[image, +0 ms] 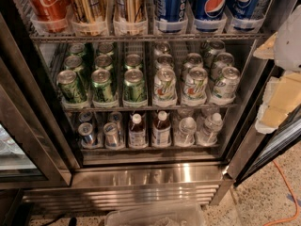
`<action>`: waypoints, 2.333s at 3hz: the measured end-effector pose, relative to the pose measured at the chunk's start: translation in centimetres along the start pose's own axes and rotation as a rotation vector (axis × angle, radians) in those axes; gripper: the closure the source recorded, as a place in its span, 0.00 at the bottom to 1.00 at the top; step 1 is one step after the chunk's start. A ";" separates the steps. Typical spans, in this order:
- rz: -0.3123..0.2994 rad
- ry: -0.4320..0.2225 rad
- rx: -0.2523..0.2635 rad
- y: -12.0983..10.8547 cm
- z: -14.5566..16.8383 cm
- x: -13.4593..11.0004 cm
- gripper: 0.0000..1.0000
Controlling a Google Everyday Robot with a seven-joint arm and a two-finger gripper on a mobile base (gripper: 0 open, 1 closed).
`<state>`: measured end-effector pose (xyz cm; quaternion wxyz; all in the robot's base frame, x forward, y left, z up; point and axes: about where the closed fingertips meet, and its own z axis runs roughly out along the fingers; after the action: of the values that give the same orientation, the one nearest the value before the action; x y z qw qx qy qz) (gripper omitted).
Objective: Pick water bottle from bottom shelf of fridge
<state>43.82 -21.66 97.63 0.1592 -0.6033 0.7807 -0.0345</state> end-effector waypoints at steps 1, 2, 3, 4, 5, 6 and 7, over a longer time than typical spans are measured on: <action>0.000 0.000 0.000 0.0 0.0 0.0 0.00; 0.014 -0.026 -0.003 -0.1 0.8 0.1 0.00; 0.004 -0.013 0.036 0.8 3.3 1.1 0.00; -0.033 -0.021 0.046 3.0 8.7 2.4 0.00; -0.091 -0.053 0.009 5.3 14.5 3.4 0.00; -0.165 -0.082 -0.067 6.8 19.5 4.8 0.00; -0.165 -0.082 -0.067 6.8 19.5 4.8 0.00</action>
Offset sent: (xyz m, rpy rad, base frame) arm 0.0071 -0.0022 -0.0239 0.0733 0.0153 -0.0164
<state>42.02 -21.71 76.52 0.1672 -0.6713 0.7221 0.0034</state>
